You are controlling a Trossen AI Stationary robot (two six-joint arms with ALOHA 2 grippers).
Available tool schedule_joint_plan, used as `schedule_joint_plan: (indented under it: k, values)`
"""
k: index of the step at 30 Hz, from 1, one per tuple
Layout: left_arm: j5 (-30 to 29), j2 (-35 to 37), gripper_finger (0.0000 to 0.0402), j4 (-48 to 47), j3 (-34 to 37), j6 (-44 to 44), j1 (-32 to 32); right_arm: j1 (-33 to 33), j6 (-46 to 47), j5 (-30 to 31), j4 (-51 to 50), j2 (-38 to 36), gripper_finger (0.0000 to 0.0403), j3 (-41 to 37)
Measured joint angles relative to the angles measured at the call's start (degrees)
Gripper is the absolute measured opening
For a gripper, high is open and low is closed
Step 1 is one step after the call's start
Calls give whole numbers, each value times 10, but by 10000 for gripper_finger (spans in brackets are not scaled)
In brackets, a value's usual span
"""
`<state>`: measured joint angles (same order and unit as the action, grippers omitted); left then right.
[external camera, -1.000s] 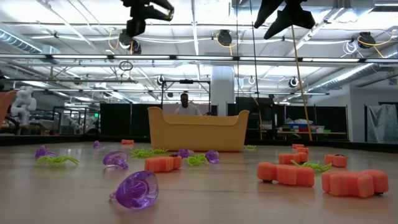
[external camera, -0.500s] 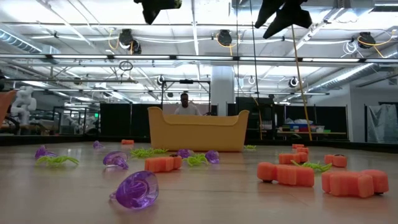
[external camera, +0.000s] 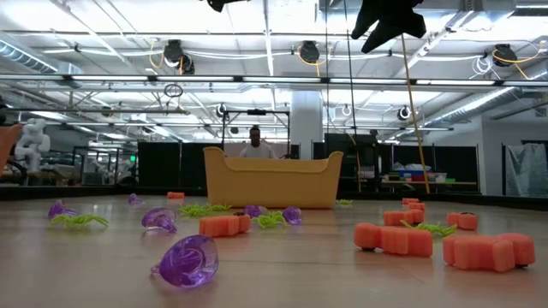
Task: Sort Halloween decoration
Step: Put the green spider toy into the yellow bin
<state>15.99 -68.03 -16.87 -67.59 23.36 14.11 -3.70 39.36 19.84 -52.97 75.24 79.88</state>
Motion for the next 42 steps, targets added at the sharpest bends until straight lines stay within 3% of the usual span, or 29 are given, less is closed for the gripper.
schedule_joint_plan:
  k: [14, 24, 34, 42]
  values:
    - [0, 0, 88, 14, 0, -7, 0, 0, 4, 0, 13, 0, 169, 0]
    - [-9, -15, 88, 11, 1, -136, -3, 0, 8, -1, 56, 0, 169, 0]
    - [-30, -106, 88, 12, 1, -260, -16, 0, 20, -4, 56, 0, 169, 0]
    - [-37, -194, 88, 7, 1, -275, -31, -1, 35, -4, 19, 0, 169, 0]
